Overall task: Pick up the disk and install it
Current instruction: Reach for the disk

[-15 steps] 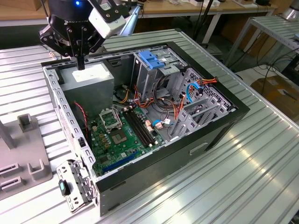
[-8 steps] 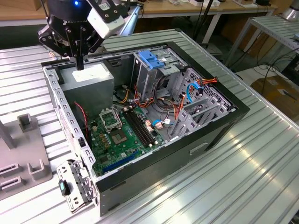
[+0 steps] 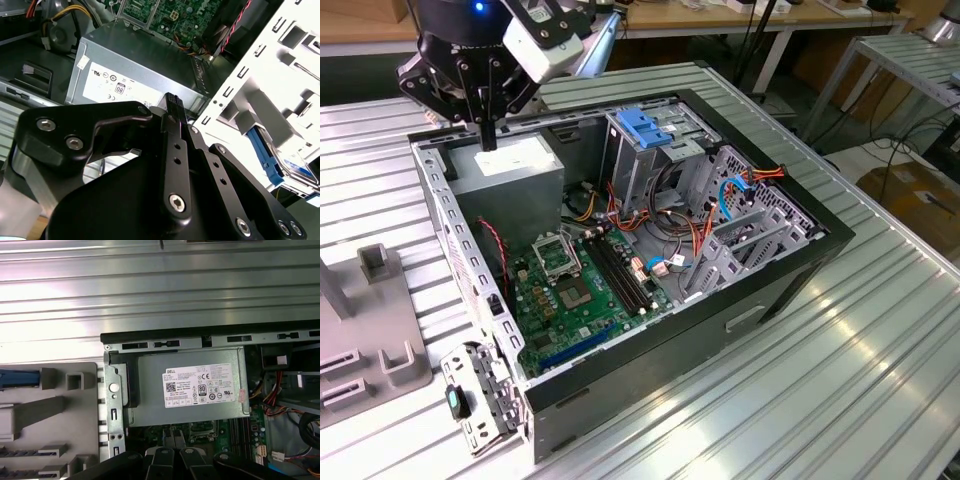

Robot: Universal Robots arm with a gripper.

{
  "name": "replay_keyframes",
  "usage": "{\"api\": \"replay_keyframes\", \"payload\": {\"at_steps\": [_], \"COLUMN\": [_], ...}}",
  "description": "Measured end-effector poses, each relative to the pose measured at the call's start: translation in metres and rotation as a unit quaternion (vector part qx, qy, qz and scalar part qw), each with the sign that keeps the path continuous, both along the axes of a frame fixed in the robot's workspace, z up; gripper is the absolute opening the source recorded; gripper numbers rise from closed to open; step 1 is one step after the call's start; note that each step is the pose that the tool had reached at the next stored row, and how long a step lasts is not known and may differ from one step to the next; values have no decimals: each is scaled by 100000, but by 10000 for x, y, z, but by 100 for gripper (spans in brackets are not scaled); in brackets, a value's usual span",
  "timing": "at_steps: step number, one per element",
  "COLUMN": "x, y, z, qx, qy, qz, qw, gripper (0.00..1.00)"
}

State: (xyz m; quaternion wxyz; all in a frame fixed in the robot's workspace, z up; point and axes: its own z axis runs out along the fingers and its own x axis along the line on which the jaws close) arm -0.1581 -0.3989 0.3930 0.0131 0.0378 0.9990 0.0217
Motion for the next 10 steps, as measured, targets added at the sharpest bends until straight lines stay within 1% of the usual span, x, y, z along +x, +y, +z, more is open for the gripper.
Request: {"api": "replay_keyframes", "payload": {"at_steps": [10], "x": [-9], "y": [0], "z": [0], "qx": [0], "qy": [1], "qz": [-6], "qw": [100000], "gripper": [11]}}
